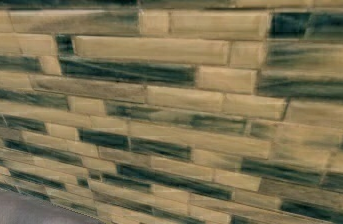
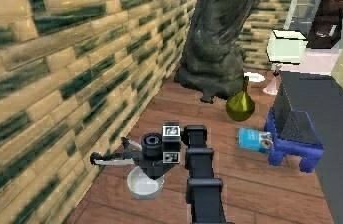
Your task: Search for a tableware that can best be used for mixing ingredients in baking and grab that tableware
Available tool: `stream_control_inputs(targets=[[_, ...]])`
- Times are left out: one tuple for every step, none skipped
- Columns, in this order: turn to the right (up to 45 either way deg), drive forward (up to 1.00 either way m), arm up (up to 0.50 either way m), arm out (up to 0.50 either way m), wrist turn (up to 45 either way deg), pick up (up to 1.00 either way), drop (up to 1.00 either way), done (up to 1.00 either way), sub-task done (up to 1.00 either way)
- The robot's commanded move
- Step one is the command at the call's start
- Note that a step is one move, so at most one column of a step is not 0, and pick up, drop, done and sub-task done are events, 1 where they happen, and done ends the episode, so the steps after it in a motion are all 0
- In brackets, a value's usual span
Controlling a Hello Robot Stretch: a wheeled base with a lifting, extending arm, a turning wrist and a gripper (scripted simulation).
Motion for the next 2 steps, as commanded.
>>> stream_control_inputs(targets=[[0.0,0.0,0.0,0.0,24.0,0.0,0.0,0.0,0.0],[0.0,0.0,-0.3,0.0,0.0,0.0,0.0,0.0,0.0]])
